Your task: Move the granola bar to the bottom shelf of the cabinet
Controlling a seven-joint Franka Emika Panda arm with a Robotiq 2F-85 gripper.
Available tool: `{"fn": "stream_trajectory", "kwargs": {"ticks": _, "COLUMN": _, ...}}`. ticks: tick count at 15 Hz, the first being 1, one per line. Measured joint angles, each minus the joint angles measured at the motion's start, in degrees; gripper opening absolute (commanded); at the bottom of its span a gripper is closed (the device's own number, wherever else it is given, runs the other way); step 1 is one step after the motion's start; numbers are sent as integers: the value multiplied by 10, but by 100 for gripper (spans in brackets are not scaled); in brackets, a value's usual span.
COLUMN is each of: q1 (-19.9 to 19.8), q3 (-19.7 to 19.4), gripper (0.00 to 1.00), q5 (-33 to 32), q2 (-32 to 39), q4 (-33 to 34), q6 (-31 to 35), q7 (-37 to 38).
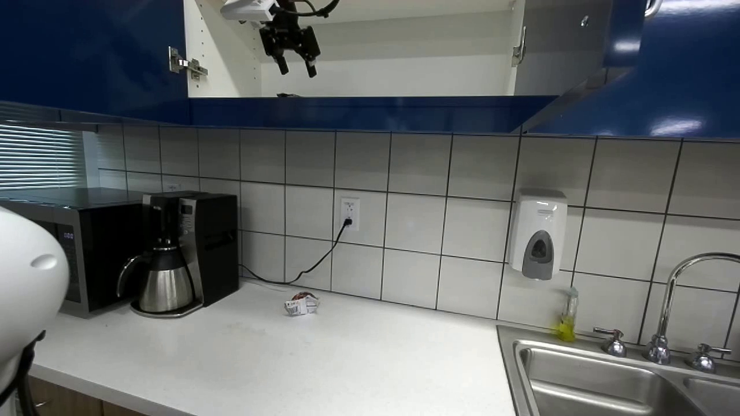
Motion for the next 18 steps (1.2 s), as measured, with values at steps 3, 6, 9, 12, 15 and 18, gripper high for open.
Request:
{"fn": "stream_trajectory", "kwargs": {"ticks": 3, "q1": -2, "q3": 0, "gripper": 100, "q5": -2, "q2": -36, "q4": -44, "q6": 0, "q7": -10}}
{"fn": "stream_trajectory", "kwargs": {"ticks": 6, "q1": -3, "q3": -3, "gripper": 100, "q5": -2, "q2": -75, "q4": -95, "q6": 0, "q7": -29}}
{"fn": "stream_trajectory", "kwargs": {"ticks": 9, "q1": -3, "q3": -9, "gripper": 100, "q5": -1, "q2": -115, "q4": -148, "q6": 2, "q7": -53}}
{"fn": "stream_trajectory", "kwargs": {"ticks": 12, "q1": -3, "q3": -19, "gripper": 100, "q5": 0, "q2": -154, "q4": -204, "q6": 9, "q7": -80}}
{"fn": "stream_trajectory", "kwargs": {"ticks": 15, "q1": -3, "q3": -30, "gripper": 100, "q5": 8, "q2": -187, "q4": -263, "q6": 20, "q7": -107}}
{"fn": "stream_trajectory", "kwargs": {"ticks": 18, "q1": -3, "q3": -41, "gripper": 100, "q5": 25, "q2": -215, "q4": -325, "q6": 31, "q7": -137}}
